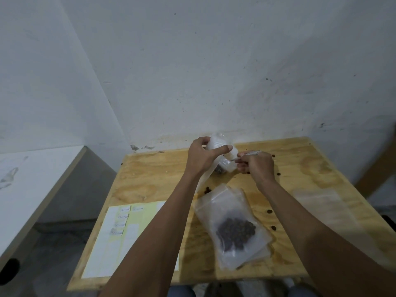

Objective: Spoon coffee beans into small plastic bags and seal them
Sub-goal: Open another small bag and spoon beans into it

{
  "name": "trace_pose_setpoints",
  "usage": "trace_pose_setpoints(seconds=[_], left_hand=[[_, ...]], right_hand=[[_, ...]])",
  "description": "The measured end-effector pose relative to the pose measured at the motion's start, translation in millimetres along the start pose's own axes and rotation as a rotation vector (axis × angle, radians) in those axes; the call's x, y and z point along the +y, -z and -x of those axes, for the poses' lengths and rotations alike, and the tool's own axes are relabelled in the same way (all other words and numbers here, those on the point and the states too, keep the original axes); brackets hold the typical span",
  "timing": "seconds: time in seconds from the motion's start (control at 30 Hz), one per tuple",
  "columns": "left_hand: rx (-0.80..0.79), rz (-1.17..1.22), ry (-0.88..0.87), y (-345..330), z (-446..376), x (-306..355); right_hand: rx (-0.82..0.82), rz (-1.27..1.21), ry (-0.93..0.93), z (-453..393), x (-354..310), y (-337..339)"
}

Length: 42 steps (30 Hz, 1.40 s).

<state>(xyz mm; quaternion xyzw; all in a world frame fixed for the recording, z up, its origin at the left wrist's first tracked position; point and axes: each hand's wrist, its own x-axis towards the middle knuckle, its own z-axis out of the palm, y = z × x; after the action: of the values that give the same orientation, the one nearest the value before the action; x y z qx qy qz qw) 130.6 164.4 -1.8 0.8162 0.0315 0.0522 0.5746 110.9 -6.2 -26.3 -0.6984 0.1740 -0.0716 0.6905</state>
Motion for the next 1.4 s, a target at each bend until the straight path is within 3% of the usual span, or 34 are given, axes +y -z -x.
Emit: trace_pose_setpoints(seconds=[0.2, 0.43, 0.63, 0.8, 1.0, 1.2, 1.4], left_hand=[[-0.035, -0.133, -0.087, 5, 6, -2], [-0.109, -0.405, -0.224, 20, 20, -11], [-0.04, -0.62, -0.249, 25, 30, -8], [-0.023, -0.61, -0.234, 24, 34, -7], [-0.014, -0.524, -0.253, 21, 36, -6], [-0.039, -0.494, -0.211, 21, 35, -3], [-0.052, -0.412, -0.123, 20, 27, -5]], right_hand=[[0.093, -0.221, -0.15, -6, -1, 2], [0.176, -0.257, -0.117, 1, -11, 7], [0.2, -0.342, -0.077, 6, -30, 12], [0.166, -0.339, -0.022, 14, -48, 13], [-0.041, -0.047, 0.14, 25, -44, 7], [0.2, -0.04, 0.251, 19, -32, 4], [0.158, 0.091, 0.192, 16, -10, 3]])
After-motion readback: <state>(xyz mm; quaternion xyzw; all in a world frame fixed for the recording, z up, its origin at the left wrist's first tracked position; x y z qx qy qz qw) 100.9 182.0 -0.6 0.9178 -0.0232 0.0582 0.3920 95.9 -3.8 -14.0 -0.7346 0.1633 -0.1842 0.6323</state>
